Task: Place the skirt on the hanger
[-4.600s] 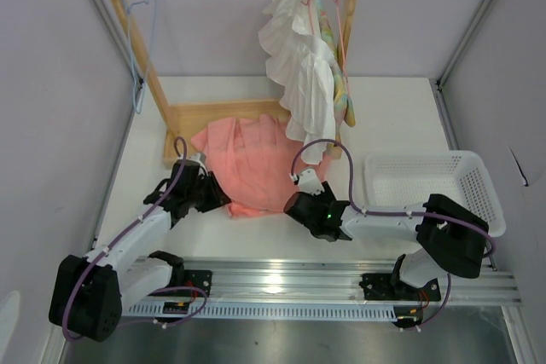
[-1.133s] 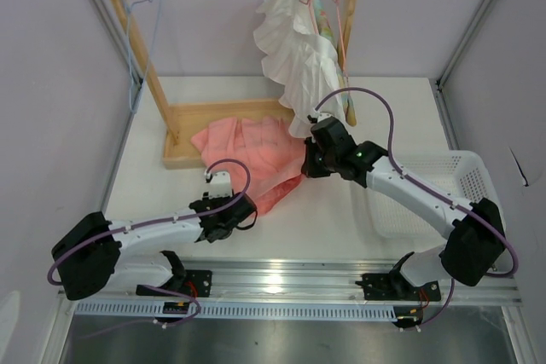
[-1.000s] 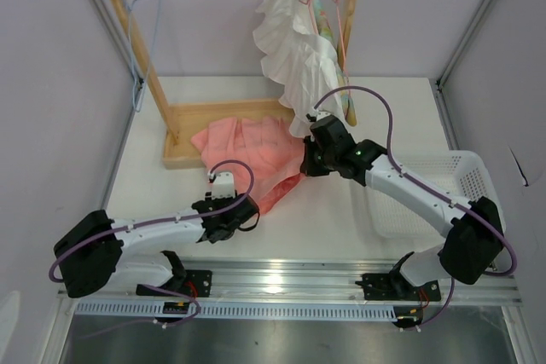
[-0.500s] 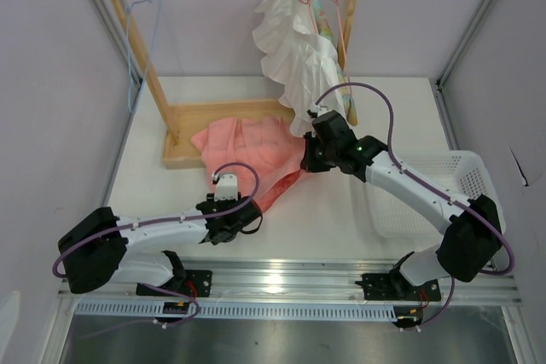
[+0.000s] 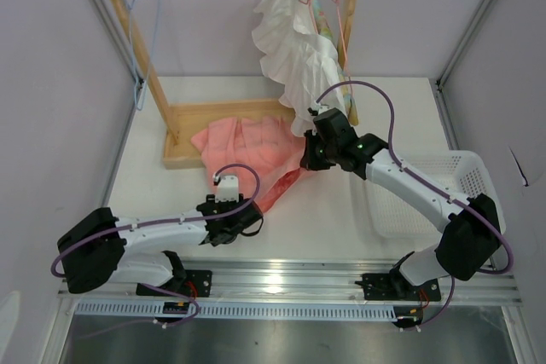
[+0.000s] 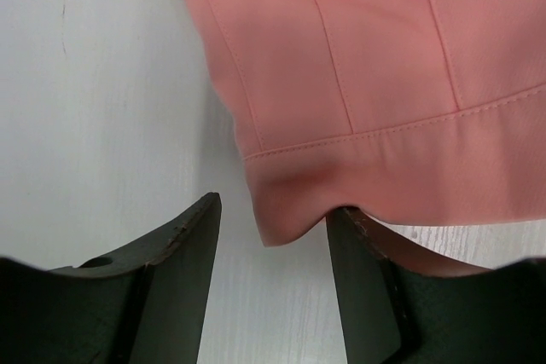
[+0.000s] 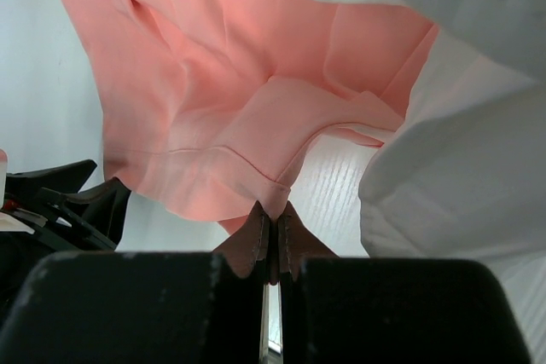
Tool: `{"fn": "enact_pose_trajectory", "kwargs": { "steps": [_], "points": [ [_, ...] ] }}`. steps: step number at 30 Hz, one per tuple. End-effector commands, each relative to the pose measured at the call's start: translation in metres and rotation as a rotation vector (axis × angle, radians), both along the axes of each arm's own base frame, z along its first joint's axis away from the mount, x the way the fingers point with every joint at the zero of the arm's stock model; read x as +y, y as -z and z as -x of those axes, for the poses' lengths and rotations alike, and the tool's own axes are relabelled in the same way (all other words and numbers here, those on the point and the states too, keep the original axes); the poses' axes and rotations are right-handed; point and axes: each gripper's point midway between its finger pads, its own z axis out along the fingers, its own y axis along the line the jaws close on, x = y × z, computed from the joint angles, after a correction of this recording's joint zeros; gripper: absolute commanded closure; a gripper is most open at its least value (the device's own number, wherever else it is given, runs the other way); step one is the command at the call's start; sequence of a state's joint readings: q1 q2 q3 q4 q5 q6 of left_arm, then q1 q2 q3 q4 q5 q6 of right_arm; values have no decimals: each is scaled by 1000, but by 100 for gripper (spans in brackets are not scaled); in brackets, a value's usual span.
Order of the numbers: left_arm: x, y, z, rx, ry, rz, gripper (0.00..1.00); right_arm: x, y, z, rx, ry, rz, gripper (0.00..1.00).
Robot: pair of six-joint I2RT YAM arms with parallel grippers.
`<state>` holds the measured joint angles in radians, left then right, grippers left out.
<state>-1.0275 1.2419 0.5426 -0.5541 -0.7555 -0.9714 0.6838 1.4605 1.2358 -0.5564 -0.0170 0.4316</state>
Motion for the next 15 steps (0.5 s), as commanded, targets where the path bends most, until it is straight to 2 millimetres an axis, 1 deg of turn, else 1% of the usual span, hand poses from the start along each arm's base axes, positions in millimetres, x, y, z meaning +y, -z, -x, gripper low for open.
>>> {"fn": "enact_pose_trajectory", "kwargs": {
  "steps": [1, 2, 7, 8, 11, 15],
  "points": [
    [-4, -12, -9, -45, -40, 8, 42, 10, -31, -14, -75, -8, -62, 100],
    [0, -9, -9, -39, -52, -18, 42, 10, -30, -13, -72, -9, -58, 100],
    [8, -8, -22, -52, -110, -17, 47, 8, -32, -11, -73, -9, -55, 100],
    [8, -10, -26, -61, -116, -2, 47, 7, -31, -11, -69, -6, -53, 100],
    [11, -19, -34, -84, -120, -8, 53, 5, -26, -7, -59, -8, -45, 100],
    [15, -22, -44, -92, -143, 5, 61, 4, -21, -3, -52, -10, -44, 100]
  ]
}}
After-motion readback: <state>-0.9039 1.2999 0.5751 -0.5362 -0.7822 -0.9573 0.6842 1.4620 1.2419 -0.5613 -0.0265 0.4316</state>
